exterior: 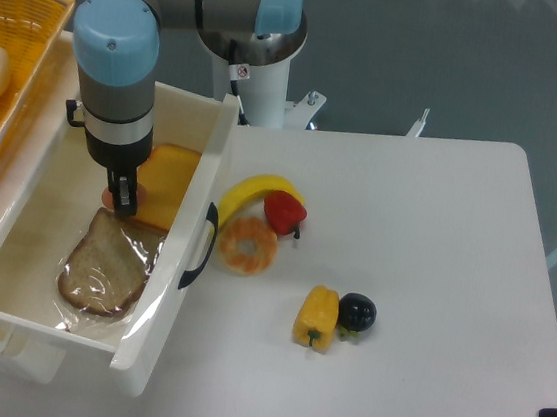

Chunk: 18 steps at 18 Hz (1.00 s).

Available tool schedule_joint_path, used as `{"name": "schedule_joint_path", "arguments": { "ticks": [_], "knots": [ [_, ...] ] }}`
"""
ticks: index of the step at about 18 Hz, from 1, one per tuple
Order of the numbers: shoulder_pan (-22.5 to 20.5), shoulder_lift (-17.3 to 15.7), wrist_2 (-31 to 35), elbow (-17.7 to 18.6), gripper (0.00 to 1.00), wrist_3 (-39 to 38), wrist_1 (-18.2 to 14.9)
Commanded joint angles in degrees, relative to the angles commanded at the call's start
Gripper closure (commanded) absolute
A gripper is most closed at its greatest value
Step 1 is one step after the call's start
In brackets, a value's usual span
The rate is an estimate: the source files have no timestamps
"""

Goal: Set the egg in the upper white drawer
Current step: 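Lower the egg into the drawer beside the cheese slice, then open the gripper to release the egg and raise it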

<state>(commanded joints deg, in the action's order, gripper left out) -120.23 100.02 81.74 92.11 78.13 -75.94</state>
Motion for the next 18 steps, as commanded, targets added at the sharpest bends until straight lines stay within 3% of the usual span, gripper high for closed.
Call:
{"name": "schedule_joint_path", "arguments": {
  "ticks": [4, 6, 13, 16, 18],
  "knots": [
    [0.0, 0.0, 0.0, 0.0, 0.38, 0.0, 0.2],
    [0.0, 0.0, 0.0, 0.0, 0.21, 0.2, 0.4],
    [-0.1, -0.1, -0.1, -0.4, 0.19, 0.3, 0.4],
    [-0.6, -0.1, -0.3, -1.8, 0.06, 0.2, 0.2],
    [-0.8, -0.4, -0.4, -2.2, 0.05, -0.1, 0.2]
  ]
}}
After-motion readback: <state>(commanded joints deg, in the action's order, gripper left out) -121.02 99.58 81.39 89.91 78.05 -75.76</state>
